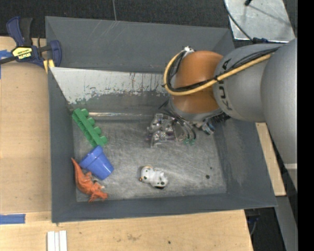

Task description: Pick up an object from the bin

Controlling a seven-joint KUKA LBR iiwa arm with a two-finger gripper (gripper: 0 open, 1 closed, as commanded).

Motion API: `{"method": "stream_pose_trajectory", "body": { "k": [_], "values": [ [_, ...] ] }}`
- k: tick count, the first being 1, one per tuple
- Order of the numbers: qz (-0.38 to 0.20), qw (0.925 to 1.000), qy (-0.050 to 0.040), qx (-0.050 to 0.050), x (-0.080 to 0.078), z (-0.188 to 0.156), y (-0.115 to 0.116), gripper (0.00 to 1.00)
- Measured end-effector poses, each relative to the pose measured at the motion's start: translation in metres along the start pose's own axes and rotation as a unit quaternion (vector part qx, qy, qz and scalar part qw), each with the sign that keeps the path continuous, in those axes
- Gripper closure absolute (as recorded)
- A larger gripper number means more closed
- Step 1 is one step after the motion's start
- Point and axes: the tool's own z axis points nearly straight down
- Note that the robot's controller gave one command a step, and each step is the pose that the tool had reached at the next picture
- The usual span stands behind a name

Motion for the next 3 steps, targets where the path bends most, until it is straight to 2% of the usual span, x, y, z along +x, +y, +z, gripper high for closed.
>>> {"method": "stream_pose_trajectory", "body": {
  "k": [1,2,3],
  "values": [
    [0.0,1.0,0.0,0.0,0.0,0.0,0.0,1.0],
    [-0.001,1.0,0.0042,0.001,0.002,-0.004,0.0,1.0],
    [-0.001,0.9999,0.0125,0.002,0.004,-0.021,-0.001,1.0]
  ]
}}
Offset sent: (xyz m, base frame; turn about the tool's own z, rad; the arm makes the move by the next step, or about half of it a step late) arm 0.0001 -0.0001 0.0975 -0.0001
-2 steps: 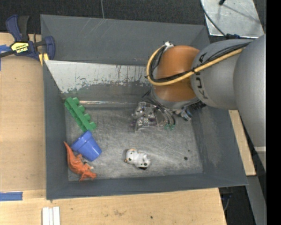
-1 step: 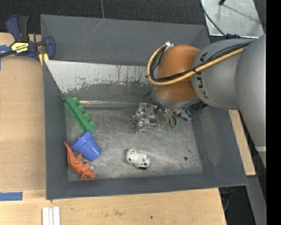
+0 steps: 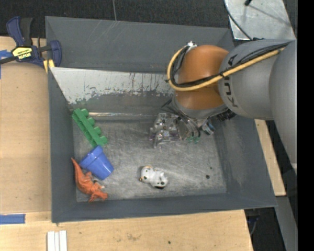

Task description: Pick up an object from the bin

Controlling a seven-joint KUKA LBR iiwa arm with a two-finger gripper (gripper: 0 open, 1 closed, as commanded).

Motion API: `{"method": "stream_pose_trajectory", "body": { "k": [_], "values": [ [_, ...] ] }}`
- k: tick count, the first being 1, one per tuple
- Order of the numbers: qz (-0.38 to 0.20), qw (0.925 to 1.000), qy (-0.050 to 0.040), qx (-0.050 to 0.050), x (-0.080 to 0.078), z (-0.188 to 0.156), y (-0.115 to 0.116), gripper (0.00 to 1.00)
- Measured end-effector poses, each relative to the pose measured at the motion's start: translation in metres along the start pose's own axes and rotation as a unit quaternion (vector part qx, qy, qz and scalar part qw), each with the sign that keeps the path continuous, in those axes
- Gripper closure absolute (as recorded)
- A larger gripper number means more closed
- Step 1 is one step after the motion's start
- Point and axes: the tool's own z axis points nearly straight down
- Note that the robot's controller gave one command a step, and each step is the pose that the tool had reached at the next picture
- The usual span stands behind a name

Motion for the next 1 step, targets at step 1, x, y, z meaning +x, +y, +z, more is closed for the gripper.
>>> {"method": "stream_pose_trajectory", "body": {
  "k": [1],
  "values": [
    [0.0,1.0,-0.0042,0.0,-0.003,-0.013,-0.0001,1.0]
  ]
}}
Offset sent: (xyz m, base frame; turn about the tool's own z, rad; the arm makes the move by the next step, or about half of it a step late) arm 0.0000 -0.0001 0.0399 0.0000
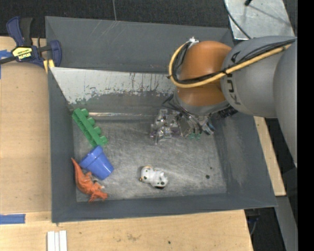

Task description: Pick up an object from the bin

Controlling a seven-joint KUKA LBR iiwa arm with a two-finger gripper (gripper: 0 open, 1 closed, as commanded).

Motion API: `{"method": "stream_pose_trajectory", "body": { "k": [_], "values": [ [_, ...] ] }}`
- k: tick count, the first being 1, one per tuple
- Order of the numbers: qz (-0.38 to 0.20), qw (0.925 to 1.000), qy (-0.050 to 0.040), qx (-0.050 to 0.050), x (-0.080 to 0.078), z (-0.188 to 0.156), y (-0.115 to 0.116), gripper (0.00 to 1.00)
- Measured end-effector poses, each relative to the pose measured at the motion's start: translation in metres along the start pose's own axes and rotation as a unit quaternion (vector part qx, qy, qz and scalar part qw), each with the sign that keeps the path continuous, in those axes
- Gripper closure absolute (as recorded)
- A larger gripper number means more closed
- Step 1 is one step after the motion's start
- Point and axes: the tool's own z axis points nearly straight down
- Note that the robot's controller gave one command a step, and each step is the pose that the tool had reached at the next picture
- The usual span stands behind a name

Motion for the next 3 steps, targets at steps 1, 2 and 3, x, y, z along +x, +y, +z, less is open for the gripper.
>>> {"method": "stream_pose_trajectory", "body": {
  "k": [1,2,3],
  "values": [
    [0.0,1.0,0.0006,0.0,0.001,-0.006,0.0,1.0],
    [0.0,1.0,0.0049,0.0,0.002,-0.017,0.0,1.0],
    [0.0,1.0,0.0038,0.0,0.001,-0.035,0.0,1.0]
  ]
}}
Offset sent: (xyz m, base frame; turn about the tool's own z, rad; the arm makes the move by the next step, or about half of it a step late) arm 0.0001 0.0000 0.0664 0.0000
